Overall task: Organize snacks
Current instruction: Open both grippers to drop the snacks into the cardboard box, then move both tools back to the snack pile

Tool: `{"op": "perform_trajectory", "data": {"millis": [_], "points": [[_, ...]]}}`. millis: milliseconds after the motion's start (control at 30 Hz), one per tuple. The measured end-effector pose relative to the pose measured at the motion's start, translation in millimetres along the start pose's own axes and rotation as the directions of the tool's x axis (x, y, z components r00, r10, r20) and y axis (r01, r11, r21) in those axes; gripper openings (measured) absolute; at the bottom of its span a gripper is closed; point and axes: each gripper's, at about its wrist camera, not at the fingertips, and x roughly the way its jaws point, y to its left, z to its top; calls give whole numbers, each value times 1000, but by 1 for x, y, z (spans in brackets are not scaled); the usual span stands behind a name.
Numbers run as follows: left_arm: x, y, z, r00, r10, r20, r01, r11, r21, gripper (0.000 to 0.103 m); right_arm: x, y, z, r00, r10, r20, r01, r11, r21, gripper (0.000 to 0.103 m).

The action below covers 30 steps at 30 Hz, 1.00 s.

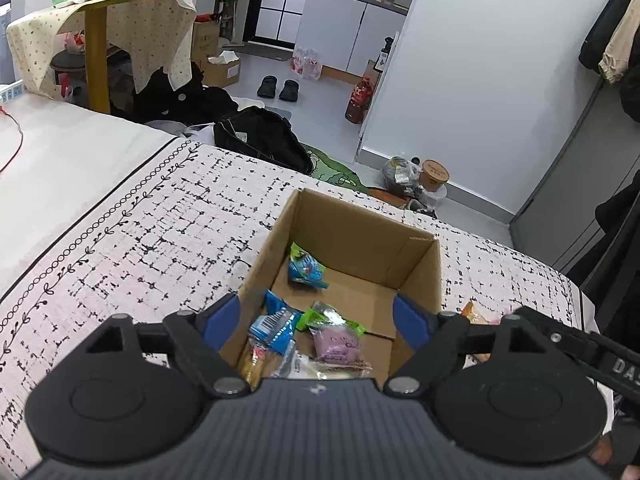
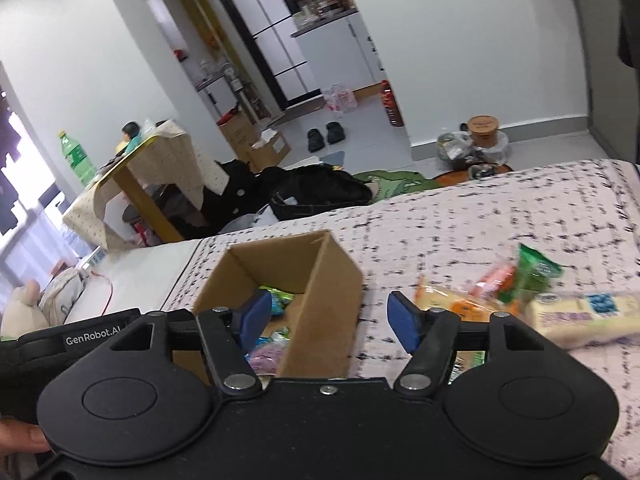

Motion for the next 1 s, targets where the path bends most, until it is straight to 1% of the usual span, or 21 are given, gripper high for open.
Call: {"op": "perform_trajectory", "data": {"millis": [167, 233, 367, 433, 533, 767, 1000], "points": [[-2, -10, -4, 1000, 8, 4, -8, 1000, 15, 87, -12, -15, -1, 1000, -21, 21, 21, 1000, 13, 69], [-4, -14, -6, 1000, 13, 12, -13, 1000, 26, 90, -15, -21, -3, 999, -35, 24, 34, 999, 16, 73], [-6, -24, -10, 1000, 5, 22, -6, 999, 35, 100, -21, -31, -7, 998, -59, 30, 59, 998, 22, 79], [-6, -29, -12, 1000, 2, 23, -3, 999, 39, 103, -26, -39, -9, 997, -72, 37, 71, 997, 29, 84], [-5, -37, -15, 1000, -16, 20, 15, 999, 48, 103, -32, -48, -11, 995, -90, 41, 89, 995, 35, 88], [-6, -56, -19, 997, -64, 34, 61, 996, 71, 103, -43, -70, -14, 990, -133, 51, 130, 990, 57, 91], [-2, -79, -21, 994, -109, -10, 109, 990, 85, 103, -50, -90, -18, 985, -167, 49, 163, 983, 79, 91]]}}
